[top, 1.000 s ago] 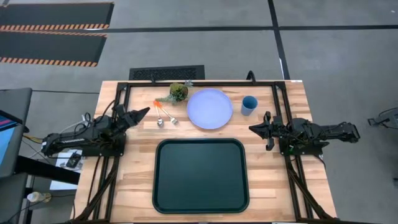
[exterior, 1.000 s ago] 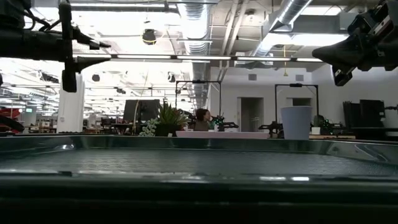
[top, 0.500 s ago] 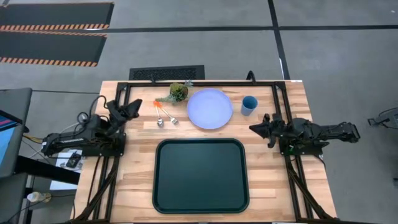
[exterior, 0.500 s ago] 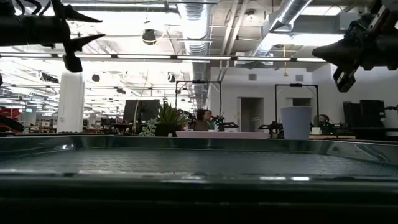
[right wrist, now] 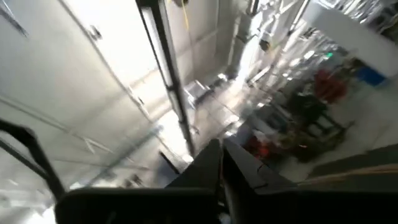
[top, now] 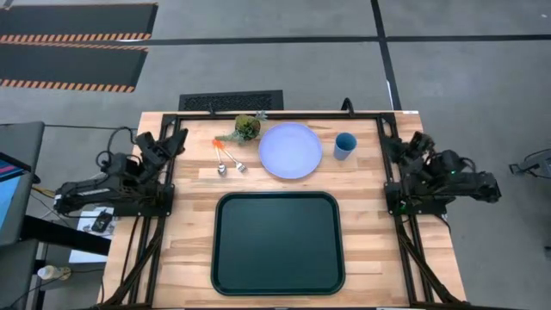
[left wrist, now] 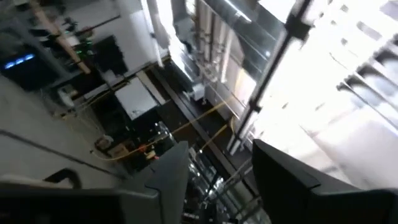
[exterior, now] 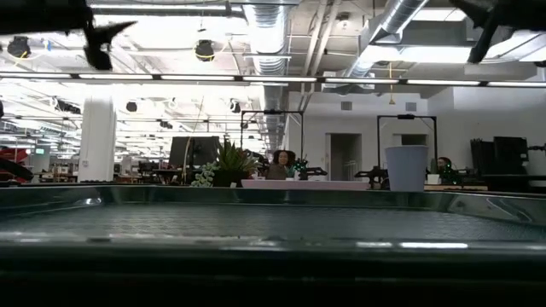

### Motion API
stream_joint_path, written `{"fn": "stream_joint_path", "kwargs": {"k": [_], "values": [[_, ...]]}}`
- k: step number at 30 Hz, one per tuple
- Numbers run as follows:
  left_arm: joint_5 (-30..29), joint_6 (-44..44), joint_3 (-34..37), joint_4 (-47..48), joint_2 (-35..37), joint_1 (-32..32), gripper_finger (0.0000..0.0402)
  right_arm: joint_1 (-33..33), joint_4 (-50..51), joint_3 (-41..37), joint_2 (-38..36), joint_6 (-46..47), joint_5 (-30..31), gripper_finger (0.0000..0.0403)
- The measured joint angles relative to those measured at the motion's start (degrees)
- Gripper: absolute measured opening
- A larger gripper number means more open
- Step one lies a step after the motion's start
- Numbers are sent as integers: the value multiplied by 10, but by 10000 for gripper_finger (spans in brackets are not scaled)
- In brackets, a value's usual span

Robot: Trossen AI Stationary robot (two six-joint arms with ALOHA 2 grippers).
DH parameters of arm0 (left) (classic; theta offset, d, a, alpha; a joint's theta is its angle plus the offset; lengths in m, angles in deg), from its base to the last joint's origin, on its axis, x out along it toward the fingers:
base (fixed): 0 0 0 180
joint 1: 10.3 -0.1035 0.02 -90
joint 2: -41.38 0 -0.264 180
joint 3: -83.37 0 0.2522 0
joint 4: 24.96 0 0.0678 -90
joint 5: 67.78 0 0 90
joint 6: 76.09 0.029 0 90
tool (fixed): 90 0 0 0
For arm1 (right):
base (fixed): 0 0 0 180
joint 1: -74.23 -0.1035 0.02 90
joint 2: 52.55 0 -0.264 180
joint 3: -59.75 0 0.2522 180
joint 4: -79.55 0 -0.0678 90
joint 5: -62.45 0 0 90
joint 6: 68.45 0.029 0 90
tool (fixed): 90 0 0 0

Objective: Pick and place plate/cup/fork/spoon on tray
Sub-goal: Put the blue cup on the top right of the black tray

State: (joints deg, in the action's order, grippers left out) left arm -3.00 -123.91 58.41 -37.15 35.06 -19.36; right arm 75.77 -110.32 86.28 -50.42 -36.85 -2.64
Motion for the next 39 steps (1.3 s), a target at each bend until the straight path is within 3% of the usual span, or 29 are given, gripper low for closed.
{"fn": "stream_joint_path", "kwargs": {"k": [3,6,11,17,22,31,39], "values": [[19,33,-60,43,-45,0,208,2,145,100,50,-37,34,89],[20,36,-136,144,-98,0,236,2,329,208,127,-58,100,140],[21,9,-272,353,-193,0,256,10,629,378,266,55,213,213],[21,8,-412,548,-308,-3,256,66,870,495,410,206,194,232],[63,-15,-472,638,-377,-29,256,136,914,500,481,217,96,222],[152,-8,-473,657,-430,-70,256,268,902,462,566,131,-37,228],[173,5,-473,659,-441,-84,256,360,783,384,572,85,-143,230]]}}
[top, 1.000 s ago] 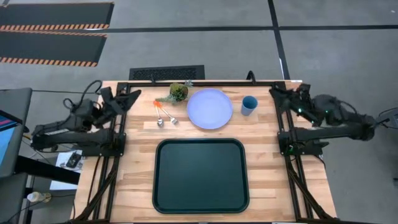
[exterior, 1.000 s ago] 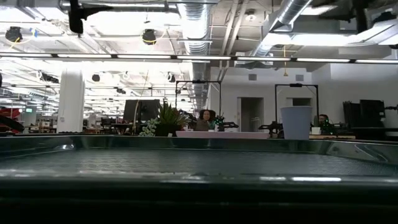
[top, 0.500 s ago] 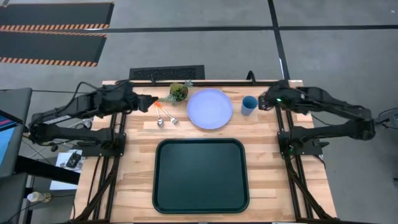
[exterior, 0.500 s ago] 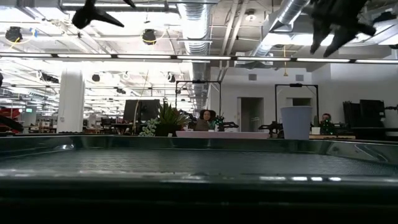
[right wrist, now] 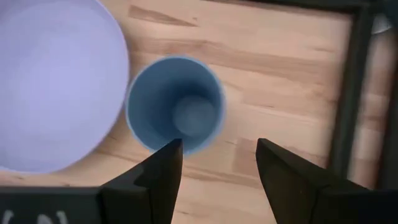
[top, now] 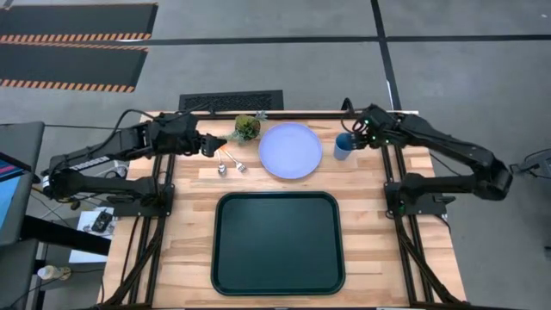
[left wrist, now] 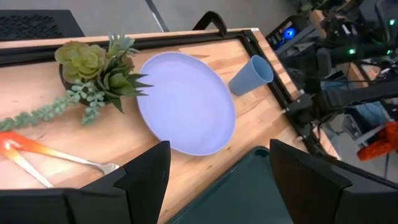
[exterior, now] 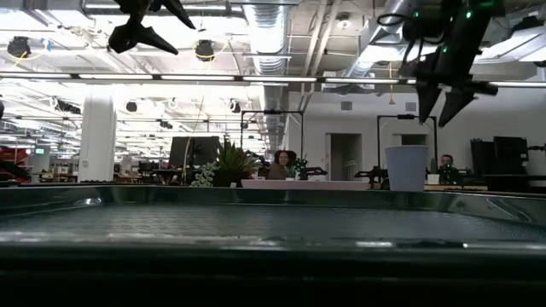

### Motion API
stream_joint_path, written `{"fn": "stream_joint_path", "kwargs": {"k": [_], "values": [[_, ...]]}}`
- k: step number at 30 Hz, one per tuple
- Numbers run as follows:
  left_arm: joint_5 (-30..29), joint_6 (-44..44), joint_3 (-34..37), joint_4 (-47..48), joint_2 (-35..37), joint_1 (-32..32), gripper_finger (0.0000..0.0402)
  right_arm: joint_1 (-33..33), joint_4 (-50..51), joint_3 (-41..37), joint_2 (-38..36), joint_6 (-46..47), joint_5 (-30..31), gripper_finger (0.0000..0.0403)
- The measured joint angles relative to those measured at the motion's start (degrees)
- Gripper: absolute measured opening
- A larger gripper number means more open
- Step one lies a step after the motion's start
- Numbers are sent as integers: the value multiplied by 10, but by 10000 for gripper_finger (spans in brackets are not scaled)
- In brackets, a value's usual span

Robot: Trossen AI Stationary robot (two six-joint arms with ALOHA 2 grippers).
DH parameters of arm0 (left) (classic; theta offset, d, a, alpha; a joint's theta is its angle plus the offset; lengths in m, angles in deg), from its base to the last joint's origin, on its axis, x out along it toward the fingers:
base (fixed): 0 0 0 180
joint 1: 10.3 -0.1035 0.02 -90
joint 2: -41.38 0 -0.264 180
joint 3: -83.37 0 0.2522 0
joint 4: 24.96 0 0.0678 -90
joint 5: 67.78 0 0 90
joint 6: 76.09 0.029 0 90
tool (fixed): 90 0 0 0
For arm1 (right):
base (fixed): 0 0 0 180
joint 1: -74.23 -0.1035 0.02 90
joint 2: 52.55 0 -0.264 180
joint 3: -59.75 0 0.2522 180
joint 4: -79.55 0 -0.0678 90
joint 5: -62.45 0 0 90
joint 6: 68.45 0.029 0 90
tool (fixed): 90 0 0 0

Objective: Pick and place plate/cup/fork/spoon on tray
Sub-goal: Put the blue cup on the top right of the black tray

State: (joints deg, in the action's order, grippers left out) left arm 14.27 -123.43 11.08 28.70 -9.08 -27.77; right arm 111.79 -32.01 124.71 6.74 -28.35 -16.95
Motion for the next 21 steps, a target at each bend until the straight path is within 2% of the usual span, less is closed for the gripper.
{"fn": "stream_joint_path", "kwargs": {"k": [8,16,18,21], "values": [[-17,4,0,7,1,0,256,36,-70,-58,6,-22,-31,230],[-18,-1,29,3,1,0,256,54,-93,-75,58,-46,-34,227],[-18,-5,34,3,1,0,256,53,-102,-75,70,-46,-34,215],[-19,-5,34,5,1,0,256,53,-104,-75,84,-46,-45,171]]}}
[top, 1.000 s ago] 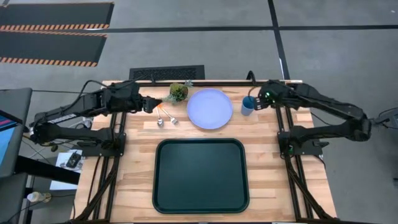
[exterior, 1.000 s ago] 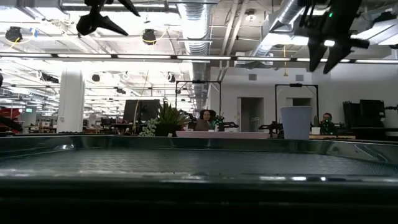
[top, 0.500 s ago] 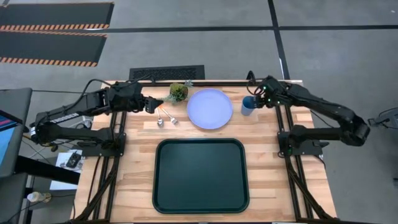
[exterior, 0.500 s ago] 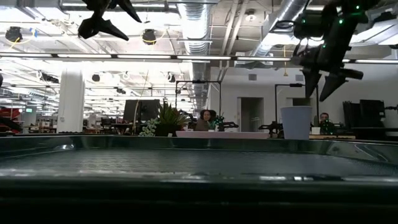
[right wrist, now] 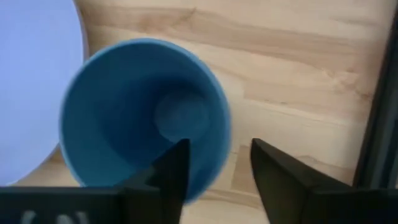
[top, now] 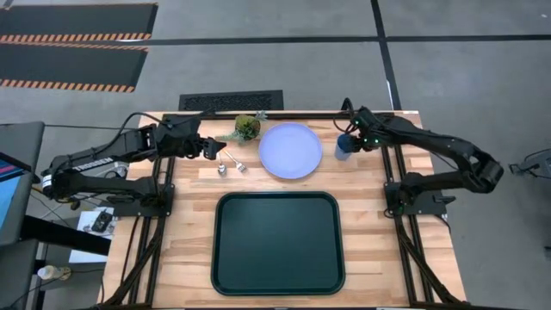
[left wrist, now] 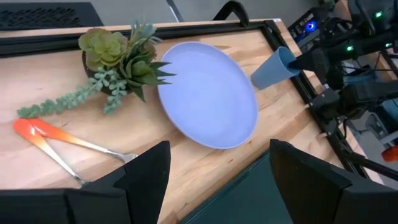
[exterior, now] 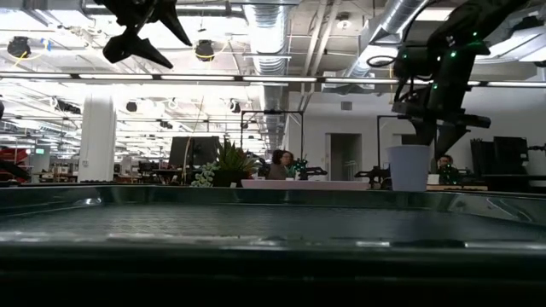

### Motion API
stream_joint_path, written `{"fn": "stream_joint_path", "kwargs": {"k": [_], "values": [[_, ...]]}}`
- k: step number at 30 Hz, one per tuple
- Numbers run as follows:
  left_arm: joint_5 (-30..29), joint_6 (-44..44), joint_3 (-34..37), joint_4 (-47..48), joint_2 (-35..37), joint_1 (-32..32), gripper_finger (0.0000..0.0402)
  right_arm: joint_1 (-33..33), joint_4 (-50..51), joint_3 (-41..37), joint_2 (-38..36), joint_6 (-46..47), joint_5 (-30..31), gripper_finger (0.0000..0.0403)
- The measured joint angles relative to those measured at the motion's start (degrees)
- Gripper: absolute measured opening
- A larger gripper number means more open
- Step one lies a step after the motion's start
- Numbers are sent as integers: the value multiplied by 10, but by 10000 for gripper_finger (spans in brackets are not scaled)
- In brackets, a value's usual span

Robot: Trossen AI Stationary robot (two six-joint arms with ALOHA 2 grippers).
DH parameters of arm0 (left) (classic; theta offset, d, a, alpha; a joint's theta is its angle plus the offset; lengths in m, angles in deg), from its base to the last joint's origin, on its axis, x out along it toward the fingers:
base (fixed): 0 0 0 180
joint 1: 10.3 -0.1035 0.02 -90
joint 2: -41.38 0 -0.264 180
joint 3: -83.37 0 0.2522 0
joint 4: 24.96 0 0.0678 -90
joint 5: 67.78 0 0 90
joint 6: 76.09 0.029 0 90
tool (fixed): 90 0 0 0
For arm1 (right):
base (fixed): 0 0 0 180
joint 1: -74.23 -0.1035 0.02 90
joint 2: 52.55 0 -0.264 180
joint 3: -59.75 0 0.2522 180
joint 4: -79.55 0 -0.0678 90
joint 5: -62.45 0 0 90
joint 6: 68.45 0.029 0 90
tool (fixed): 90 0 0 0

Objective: Pick and place plate/cup/fork/spoon on tray
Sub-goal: Put the blue cup on the top right of the black tray

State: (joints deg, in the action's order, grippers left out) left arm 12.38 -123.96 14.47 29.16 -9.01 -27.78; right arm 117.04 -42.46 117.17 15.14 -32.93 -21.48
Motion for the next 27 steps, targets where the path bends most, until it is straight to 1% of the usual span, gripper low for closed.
{"fn": "stream_joint_path", "kwargs": {"k": [2,6,7,10,13,17,19,22,27], "values": [[-4,0,0,0,0,0,256,0,1,0,9,0,-5,129],[-15,3,0,0,0,0,256,0,0,1,12,0,-13,28],[-15,3,0,0,0,0,256,0,-1,1,8,-1,-14,17],[-15,4,0,1,0,0,256,-1,20,9,-9,1,-14,14],[-15,4,0,1,0,0,256,-10,52,41,-35,-1,-10,7],[-15,5,0,1,0,0,256,-51,112,98,-74,0,-11,5],[-13,5,0,1,0,0,256,-92,124,124,-85,1,-16,5],[-11,5,0,1,0,0,256,-179,136,148,-83,34,-39,4],[-11,4,0,1,0,0,256,-344,128,152,-39,118,-28,3]]}}
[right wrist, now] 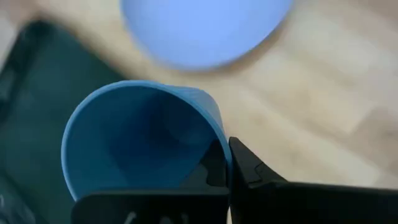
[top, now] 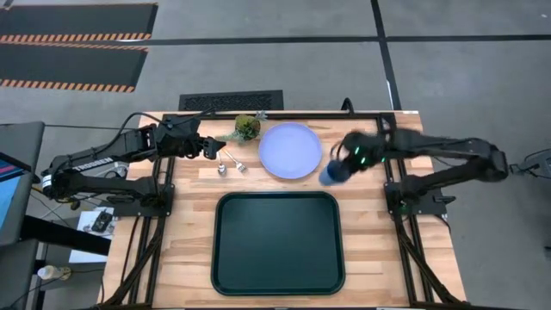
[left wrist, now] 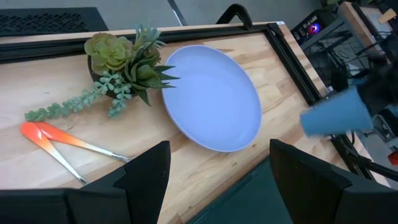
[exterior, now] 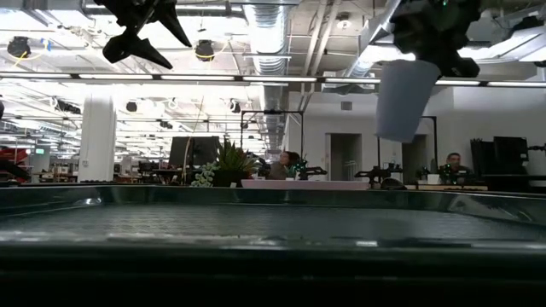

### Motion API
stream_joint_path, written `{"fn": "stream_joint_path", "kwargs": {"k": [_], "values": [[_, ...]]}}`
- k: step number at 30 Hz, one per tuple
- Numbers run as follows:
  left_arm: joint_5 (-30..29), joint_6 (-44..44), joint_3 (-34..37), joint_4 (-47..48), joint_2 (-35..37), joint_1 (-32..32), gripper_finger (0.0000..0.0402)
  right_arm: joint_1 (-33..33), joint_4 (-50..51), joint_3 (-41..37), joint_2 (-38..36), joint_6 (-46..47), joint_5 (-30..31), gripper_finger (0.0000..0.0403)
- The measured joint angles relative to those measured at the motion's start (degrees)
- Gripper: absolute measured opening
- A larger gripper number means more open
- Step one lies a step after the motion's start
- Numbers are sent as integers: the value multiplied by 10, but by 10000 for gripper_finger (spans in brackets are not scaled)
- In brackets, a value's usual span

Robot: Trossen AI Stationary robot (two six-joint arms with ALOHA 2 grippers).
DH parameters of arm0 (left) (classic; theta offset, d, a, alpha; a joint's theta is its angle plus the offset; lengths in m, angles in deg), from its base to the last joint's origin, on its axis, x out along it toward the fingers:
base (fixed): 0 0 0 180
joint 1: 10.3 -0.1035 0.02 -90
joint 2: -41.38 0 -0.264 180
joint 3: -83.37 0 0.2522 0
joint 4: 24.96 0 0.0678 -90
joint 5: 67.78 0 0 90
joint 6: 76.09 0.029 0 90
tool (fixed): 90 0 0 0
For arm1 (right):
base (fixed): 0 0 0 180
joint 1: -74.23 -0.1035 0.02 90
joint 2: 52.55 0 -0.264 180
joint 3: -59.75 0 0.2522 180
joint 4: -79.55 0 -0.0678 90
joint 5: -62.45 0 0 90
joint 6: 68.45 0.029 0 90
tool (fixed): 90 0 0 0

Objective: Pick and place plate/cup/fork/spoon on tray
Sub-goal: Put the blue cup on the top right of the black tray

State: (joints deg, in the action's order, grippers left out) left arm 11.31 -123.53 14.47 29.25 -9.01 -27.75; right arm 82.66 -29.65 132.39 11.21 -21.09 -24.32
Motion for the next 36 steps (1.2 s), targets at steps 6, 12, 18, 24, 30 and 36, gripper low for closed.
{"fn": "stream_joint_path", "kwargs": {"k": [6,12,18,24,30,36], "values": [[3,0,0,1,0,0,256,-134,-29,0,73,67,29,3],[6,0,0,3,0,0,256,-168,-35,0,128,82,29,3],[17,-1,0,14,0,0,256,-157,-36,0,168,55,-10,3],[28,-1,0,14,0,0,256,-137,-41,0,186,23,-16,3],[28,-1,0,14,0,0,256,-127,-39,0,189,18,-16,9],[28,-1,0,13,0,0,256,-129,-48,0,198,15,-7,14]]}}
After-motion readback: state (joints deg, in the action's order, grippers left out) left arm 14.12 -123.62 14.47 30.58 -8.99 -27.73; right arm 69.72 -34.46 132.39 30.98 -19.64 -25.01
